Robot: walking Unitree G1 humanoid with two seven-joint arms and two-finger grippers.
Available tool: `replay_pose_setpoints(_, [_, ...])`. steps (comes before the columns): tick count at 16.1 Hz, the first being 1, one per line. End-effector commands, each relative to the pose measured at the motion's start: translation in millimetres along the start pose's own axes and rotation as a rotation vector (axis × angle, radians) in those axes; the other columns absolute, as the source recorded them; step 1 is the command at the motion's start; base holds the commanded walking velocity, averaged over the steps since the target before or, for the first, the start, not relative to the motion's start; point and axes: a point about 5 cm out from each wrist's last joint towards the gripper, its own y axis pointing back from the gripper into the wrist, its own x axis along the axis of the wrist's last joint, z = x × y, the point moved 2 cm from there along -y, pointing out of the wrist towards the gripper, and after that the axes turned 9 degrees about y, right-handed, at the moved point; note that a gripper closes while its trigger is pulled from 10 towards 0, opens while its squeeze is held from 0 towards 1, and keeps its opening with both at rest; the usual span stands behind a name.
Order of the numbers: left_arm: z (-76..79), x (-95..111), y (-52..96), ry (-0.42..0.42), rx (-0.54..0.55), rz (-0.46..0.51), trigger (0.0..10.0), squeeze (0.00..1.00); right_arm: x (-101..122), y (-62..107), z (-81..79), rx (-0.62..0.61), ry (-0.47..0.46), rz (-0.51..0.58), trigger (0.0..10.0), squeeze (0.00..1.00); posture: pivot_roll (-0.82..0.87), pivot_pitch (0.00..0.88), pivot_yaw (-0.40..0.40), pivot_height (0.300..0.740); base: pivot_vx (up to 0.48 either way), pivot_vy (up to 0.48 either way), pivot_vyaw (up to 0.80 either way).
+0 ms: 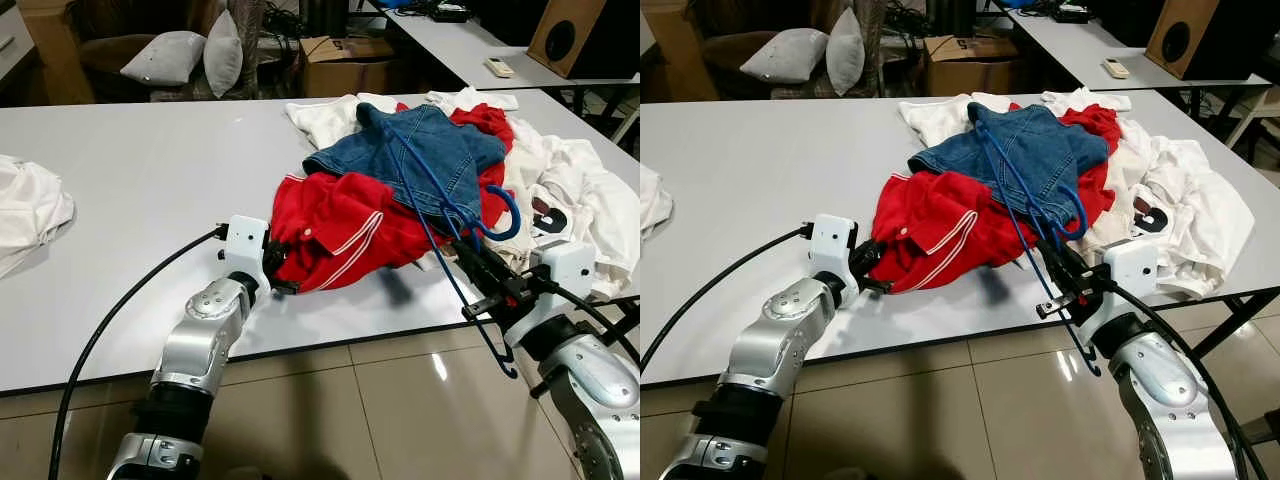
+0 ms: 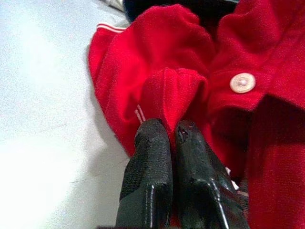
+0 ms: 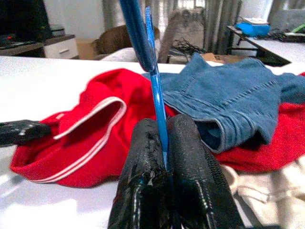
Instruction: Hang hanger
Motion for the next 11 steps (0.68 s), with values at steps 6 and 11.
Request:
replay_pose_setpoints(6, [9.2, 164, 6.2, -0.083, -0.125, 0.450, 0.0, 0.00, 6, -3.8, 36.2, -0.231, -0.007, 0.048, 10.0, 0.00, -0.03, 0.000, -0.026, 0.740, 0.000, 0.000, 0.00])
replay_pose_setpoints(11, [27.0, 331, 70.8, -0.179, -0.172, 0.977, 0.0, 0.00, 9, -9.4, 33.2, -0.258, -0.022, 0.086, 10.0, 0.00, 0.00, 0.000, -0.003, 0.740, 0.000, 0.000, 0.00])
